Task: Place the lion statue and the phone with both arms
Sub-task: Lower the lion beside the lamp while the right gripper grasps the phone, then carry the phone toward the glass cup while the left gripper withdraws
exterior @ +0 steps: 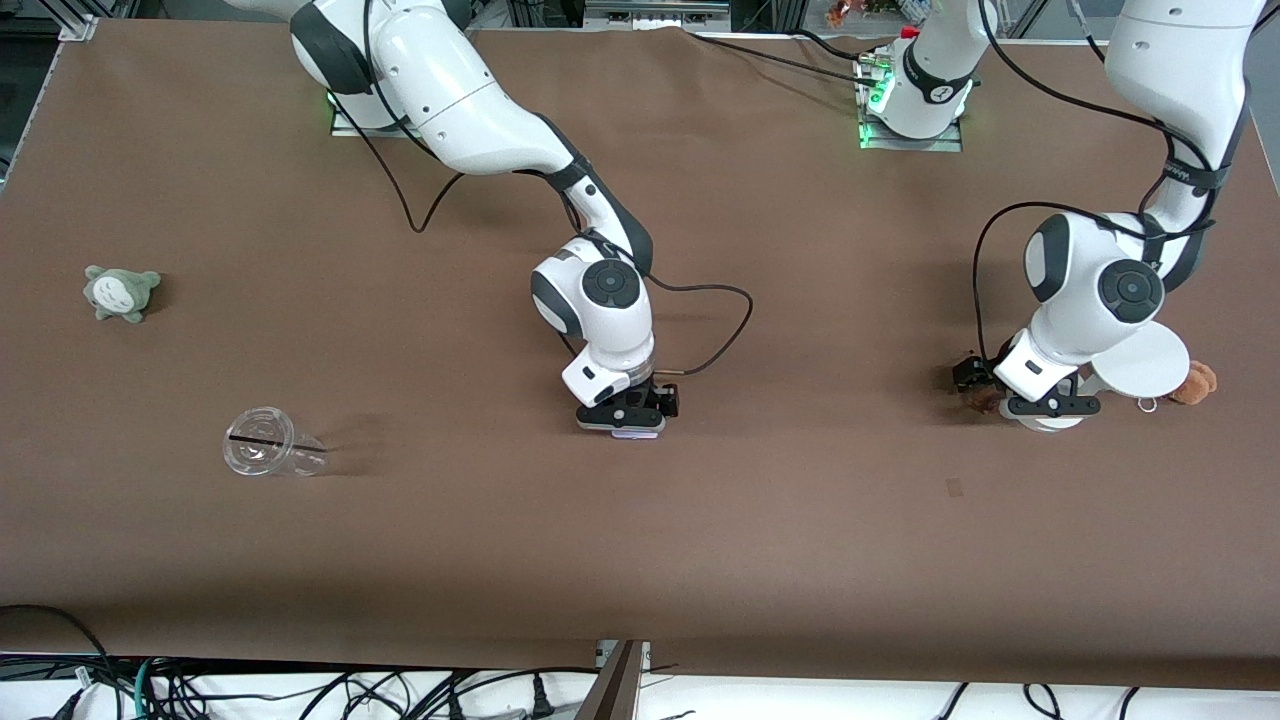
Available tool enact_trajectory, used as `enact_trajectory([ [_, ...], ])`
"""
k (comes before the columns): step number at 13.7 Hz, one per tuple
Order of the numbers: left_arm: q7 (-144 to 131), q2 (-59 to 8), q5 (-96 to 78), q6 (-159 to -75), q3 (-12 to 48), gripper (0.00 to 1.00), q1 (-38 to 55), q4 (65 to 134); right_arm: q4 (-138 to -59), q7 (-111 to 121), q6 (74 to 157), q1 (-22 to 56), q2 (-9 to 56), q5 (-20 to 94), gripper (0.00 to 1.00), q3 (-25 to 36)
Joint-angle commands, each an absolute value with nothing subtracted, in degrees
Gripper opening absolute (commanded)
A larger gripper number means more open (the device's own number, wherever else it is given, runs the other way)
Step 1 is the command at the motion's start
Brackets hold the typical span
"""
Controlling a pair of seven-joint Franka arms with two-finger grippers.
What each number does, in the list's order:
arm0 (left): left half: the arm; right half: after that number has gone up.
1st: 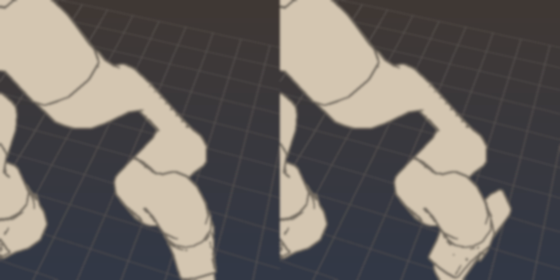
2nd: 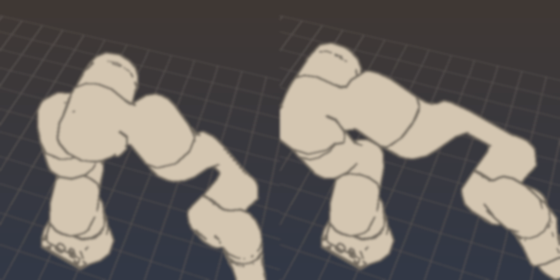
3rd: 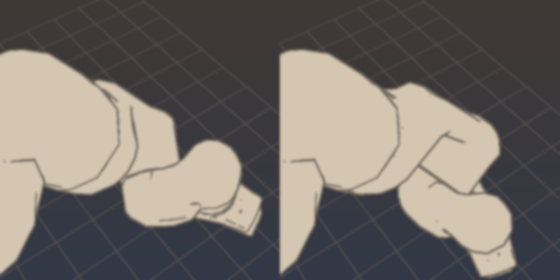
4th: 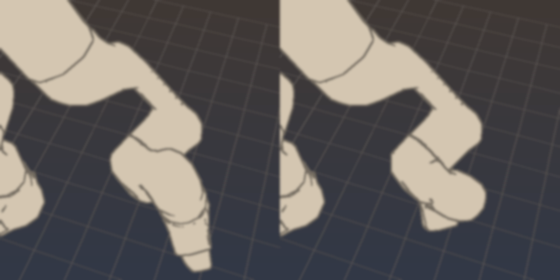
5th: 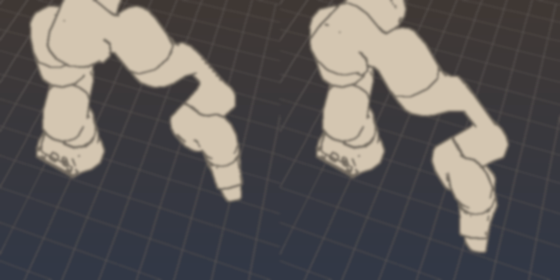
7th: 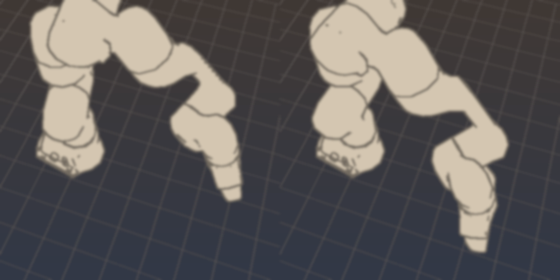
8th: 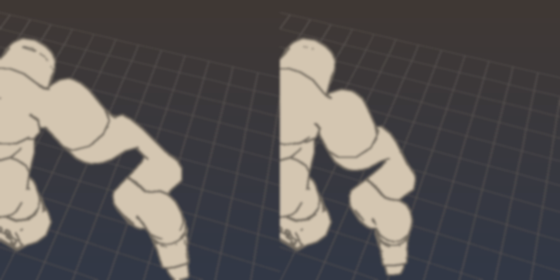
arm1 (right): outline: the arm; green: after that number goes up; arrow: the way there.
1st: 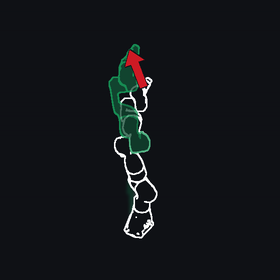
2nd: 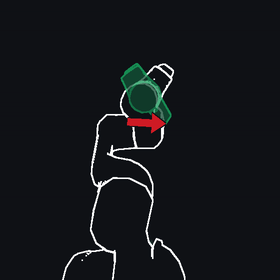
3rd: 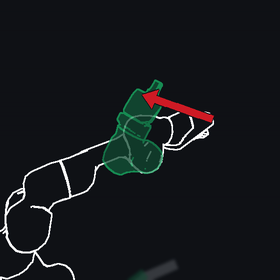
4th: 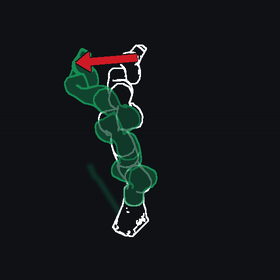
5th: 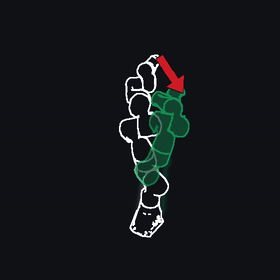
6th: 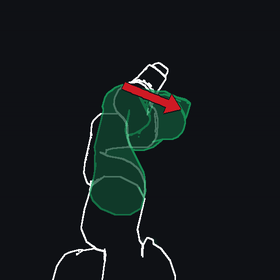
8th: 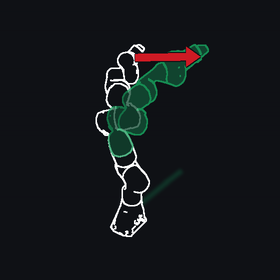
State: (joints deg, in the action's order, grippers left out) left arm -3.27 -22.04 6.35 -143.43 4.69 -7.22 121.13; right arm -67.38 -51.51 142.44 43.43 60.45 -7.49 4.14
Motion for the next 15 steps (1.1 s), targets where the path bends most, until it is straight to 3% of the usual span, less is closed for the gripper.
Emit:
enact_trajectory([
  [1,-6.9,-20.2,7.5,-137.4,6.7,1.0,-6.5,118.5,-65.7,-50.5,142.1,43.3,61.4,-8.3,0.44,4.5],
  [6,-7.6,-19.7,7.5,-124.3,9.3,1.0,-6.6,107.4,-66.6,-42.6,136.7,40.1,57.8,-7.6,0.42,4.0],
  [11,-5.4,-18.8,6.8,-106.6,9.8,1.0,-6.5,91.1,-73.5,-30.0,136.7,35.0,52.8,-2.8,0.42,4.1],
  [15,-5.5,-18.8,5.7,-98.6,10.6,1.0,-6.6,81.4,-79.7,-20.6,137.9,29.6,49.8,-2.5,0.43,4.1],
])
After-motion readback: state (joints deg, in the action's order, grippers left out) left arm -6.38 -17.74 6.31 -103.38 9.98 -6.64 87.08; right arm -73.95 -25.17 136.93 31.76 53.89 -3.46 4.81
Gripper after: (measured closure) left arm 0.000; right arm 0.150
